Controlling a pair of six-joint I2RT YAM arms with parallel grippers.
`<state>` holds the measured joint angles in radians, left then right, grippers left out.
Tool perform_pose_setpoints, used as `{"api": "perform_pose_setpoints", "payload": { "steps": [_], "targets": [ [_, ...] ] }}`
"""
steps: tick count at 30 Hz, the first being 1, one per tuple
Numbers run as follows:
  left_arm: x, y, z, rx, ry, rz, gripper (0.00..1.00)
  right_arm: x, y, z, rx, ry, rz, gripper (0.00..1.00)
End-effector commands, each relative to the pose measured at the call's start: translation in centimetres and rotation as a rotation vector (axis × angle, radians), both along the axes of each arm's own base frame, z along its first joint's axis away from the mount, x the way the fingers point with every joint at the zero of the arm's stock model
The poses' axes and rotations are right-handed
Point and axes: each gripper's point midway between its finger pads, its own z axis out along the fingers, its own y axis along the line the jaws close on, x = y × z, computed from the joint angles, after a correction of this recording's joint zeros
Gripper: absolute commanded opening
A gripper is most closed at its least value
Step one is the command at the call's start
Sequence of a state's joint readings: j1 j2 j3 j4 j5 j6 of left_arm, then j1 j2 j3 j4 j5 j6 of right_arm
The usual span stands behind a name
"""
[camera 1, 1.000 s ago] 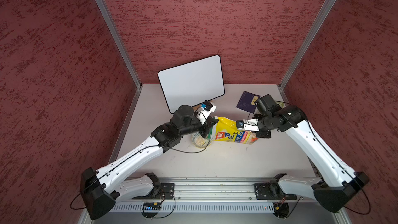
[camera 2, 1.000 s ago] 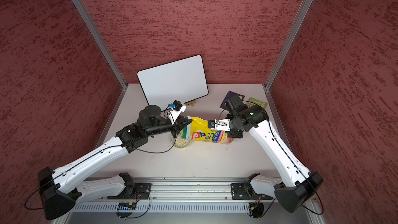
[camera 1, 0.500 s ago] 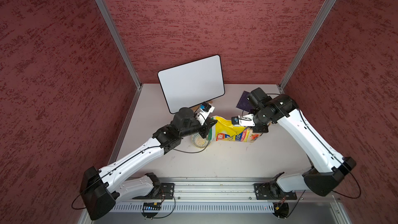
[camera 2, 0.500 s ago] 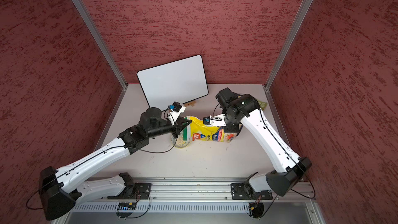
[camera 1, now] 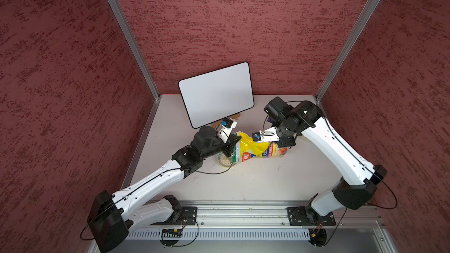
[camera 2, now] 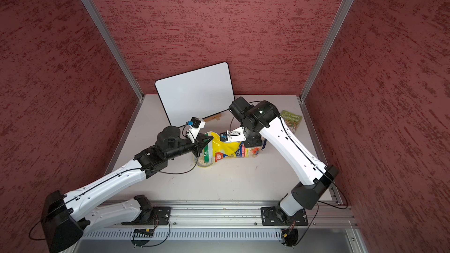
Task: Pour the oats into the breakfast bowl
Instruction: Pour the oats into the bowl.
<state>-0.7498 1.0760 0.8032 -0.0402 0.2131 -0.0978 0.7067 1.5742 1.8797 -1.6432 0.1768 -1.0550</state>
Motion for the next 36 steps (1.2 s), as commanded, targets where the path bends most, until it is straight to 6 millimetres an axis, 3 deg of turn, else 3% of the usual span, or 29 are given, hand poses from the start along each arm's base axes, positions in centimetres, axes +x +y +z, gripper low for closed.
{"api": "perform_pose_setpoints", "payload": {
  "steps": [1,8,13,27,36],
  "targets": [
    [0.0,0.3,0.5,-0.042,-0.010,0.010,0.00,1.7,1.5,3.8,0.086,-0.165,-0.013,0.00],
    [0.3,0.8,-0.2,-0.050,0.000,0.030,0.00,2.4,2.1,5.8,0.061,-0.241,0.021,0.00],
    [0.5,0.9,-0.7,-0.055,0.005,0.043,0.00,2.1,2.8,5.0,0.002,-0.238,0.042,0.00],
    [1.4,0.5,-2.1,-0.050,0.034,0.057,0.00,3.4,1.8,4.8,-0.132,-0.306,0.012,0.00],
    [1.4,1.7,-1.4,-0.068,0.016,0.098,0.00,3.5,1.8,4.5,-0.169,-0.331,0.041,0.00]
  ]
}}
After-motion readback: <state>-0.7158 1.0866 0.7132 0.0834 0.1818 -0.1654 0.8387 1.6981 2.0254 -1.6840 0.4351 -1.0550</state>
